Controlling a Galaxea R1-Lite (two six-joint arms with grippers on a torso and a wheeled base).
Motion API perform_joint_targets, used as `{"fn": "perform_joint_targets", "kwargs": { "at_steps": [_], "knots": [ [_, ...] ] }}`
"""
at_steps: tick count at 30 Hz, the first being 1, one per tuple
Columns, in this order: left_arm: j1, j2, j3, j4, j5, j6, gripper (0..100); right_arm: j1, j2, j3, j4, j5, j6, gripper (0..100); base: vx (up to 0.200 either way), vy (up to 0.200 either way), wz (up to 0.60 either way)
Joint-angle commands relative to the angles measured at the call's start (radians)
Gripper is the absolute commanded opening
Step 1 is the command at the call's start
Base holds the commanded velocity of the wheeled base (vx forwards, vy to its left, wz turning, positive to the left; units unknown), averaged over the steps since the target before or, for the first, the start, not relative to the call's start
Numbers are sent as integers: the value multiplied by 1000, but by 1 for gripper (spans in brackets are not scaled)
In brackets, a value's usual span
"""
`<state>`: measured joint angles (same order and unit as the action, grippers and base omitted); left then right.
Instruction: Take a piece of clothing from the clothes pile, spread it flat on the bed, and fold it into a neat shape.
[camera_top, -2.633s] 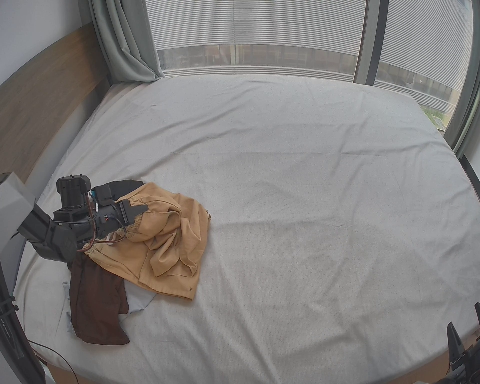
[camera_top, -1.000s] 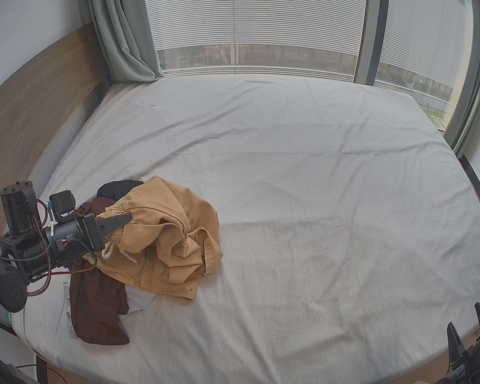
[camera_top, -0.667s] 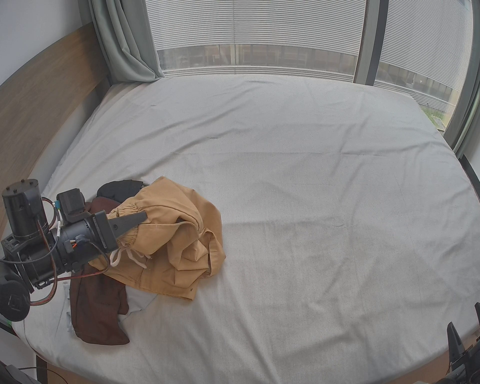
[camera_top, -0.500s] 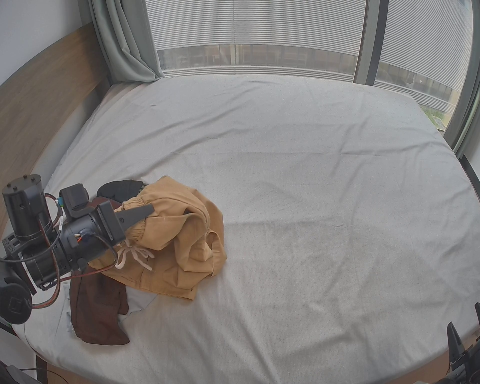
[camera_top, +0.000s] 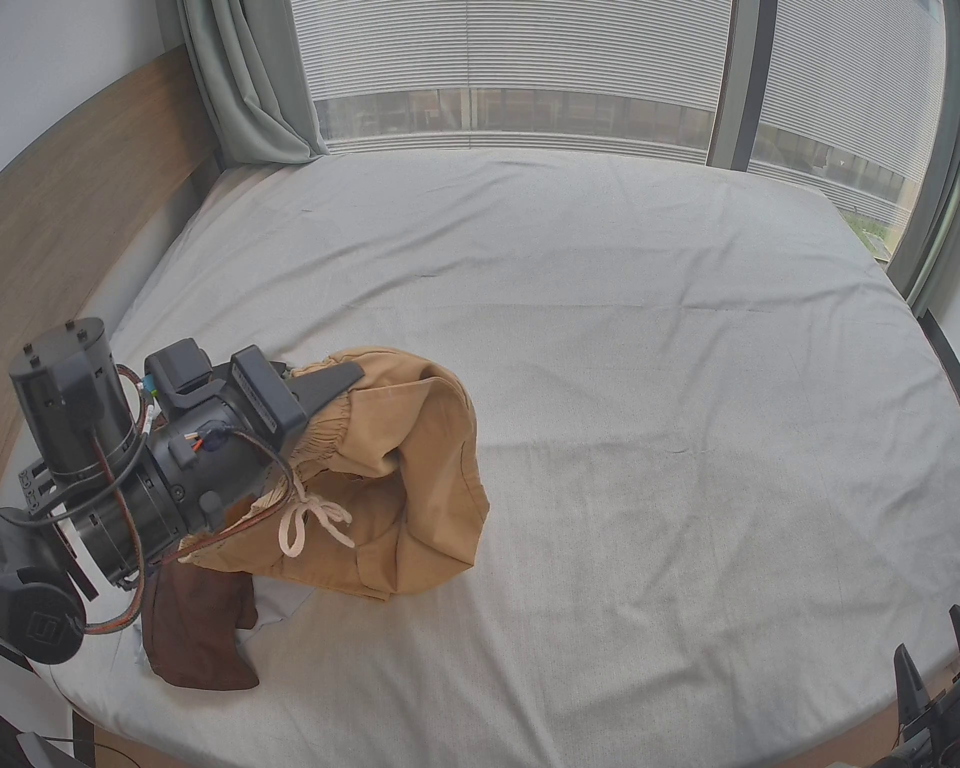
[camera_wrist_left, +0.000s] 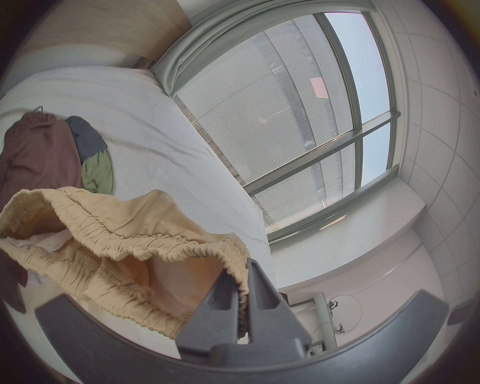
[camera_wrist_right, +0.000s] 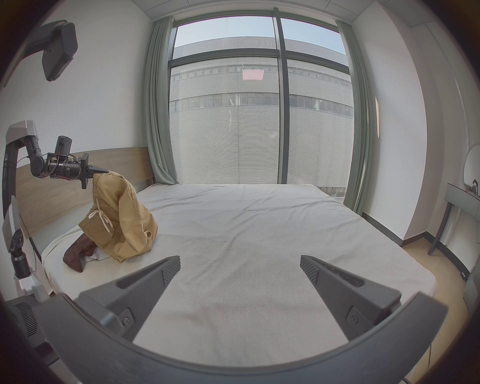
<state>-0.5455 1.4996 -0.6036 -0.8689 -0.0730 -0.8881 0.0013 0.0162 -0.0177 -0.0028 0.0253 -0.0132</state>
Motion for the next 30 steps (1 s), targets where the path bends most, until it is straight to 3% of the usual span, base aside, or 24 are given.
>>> {"fn": "perform_joint_targets", "kwargs": {
  "at_steps": [1,10,21,30],
  "knots": [
    [-47,47,-56,-1,38,-35,0,0,-15,18,0,1,-1,100,0,0,0],
    [-103,139,-137,1,182,-107,0,0,-15,18,0,1,-1,100,0,0,0],
    [-111,162,-136,5,182,-155,0,0,-15,18,0,1,-1,100,0,0,0],
    [-223,252,-308,44,137,-241,0,0,-15,18,0,1,-1,100,0,0,0]
  ]
}}
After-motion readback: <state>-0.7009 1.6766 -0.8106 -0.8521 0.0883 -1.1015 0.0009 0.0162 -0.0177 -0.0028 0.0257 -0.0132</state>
